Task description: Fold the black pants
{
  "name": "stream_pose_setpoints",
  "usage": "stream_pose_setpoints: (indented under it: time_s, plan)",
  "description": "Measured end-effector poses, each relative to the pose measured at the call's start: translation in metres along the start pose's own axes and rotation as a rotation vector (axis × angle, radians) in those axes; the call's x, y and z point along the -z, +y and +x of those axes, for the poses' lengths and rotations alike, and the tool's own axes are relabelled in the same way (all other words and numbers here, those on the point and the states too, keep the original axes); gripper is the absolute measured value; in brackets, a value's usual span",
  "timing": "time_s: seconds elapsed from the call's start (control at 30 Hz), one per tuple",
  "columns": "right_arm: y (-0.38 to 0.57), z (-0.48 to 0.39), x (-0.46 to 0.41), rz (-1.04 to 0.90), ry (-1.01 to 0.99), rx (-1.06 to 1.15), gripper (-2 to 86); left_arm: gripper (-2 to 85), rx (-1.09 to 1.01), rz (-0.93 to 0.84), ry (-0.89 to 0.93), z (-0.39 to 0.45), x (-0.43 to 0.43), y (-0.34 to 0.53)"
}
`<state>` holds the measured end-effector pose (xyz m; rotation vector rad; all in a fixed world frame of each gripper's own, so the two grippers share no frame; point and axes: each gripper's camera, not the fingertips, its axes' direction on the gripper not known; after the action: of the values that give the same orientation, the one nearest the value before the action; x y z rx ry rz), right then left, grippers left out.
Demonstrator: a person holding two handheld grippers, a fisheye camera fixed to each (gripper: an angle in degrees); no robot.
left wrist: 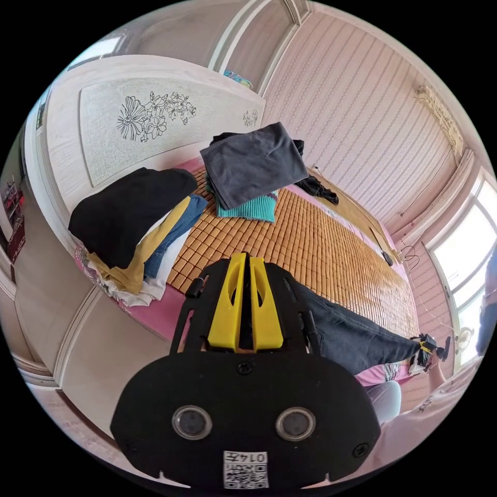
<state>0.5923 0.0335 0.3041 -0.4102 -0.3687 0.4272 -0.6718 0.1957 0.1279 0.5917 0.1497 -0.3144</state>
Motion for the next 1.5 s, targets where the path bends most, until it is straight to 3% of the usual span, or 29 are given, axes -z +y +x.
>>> stream_pose_setpoints:
  time_s: [0.5,0.63,0.8,0.93,1.13,1.3,1.5]
  plan:
    - [-0.053,0.019,-0.094,-0.200,0.017,-0.115,0.2,-0.5,0.011,-0.073,-0.106,0.018,-0.105,-0.031]
    - [-0.041,0.035,-0.095,-0.090,0.019,-0.209,1.0,0.4,0.078,-0.107,-0.186,0.015,-0.129,-0.021]
    - [-0.009,0.054,-0.078,-0.042,-0.120,-0.229,6.4,-0.5,-0.051,-0.020,-0.087,0.045,-0.096,-0.009]
    - [0.010,0.060,-0.106,-0.136,-0.199,-0.239,8.6,-0.9,-0.240,-0.166,0.096,0.114,-0.102,0.036]
    - [0.020,0.041,-0.103,-0.102,-0.185,-0.200,1.6,-1.0,-0.458,-0.417,0.286,0.223,-0.136,0.130]
    - [0.026,0.021,-0.093,-0.056,-0.169,-0.135,0.5,-1.0,-0.535,-0.467,0.271,0.279,-0.161,0.184]
    - [0.018,0.008,-0.152,-0.138,-0.067,-0.154,0.1,-1.0,-0.503,-0.456,0.232,0.300,-0.186,0.217]
